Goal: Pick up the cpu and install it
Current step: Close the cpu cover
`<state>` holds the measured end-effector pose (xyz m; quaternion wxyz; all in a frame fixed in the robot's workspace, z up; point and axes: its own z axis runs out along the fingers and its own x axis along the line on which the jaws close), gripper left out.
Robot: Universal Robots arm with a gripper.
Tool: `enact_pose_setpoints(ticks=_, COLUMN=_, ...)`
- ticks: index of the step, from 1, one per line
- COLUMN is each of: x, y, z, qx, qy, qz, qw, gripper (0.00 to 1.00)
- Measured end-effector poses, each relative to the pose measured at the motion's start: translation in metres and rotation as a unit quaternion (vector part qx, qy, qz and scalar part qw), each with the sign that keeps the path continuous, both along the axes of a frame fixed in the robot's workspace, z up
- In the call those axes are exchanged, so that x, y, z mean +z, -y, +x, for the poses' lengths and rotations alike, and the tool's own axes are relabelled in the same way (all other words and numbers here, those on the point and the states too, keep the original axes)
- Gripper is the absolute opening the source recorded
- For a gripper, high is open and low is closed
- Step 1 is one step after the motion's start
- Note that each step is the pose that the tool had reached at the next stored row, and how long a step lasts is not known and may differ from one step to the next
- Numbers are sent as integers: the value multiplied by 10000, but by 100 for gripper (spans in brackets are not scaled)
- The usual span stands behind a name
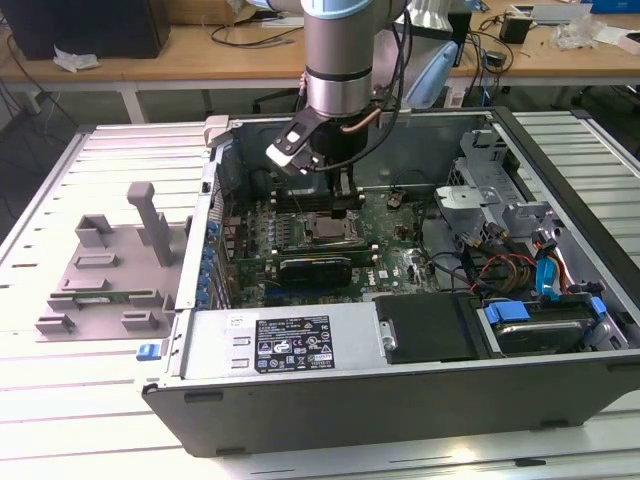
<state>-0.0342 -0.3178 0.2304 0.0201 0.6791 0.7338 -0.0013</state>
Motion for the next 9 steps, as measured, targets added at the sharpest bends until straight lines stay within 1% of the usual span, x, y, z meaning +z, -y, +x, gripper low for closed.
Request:
enact_pose_setpoints(ticks=2, x=0, y=0, z=0, qx=13, qy=0, qz=-1, qw=10000, gripper=11)
enact_pose_setpoints(ticks=3, x=-2, y=-1, z=0, qx=214, qy=1, qz=0, qw=9998, gripper=11)
enact_pose_setpoints(ticks=4, x=-2, y=0, z=0, qx=389, qy=1, qz=-1, qw=9992, gripper=11)
enact_pose_setpoints(ticks=5, x=-2, y=0, z=0, qx=623, qy=1, qz=-1, qw=9981, gripper=11)
enact_pose_setpoints(ticks=7, x=-2, y=0, z=0, qx=859, qy=1, qz=-1, qw=9963, gripper=11)
enact_pose_setpoints(ticks=9, x=-2, y=0, z=0, qx=1070, qy=1, qz=-1, qw=9943, gripper=11)
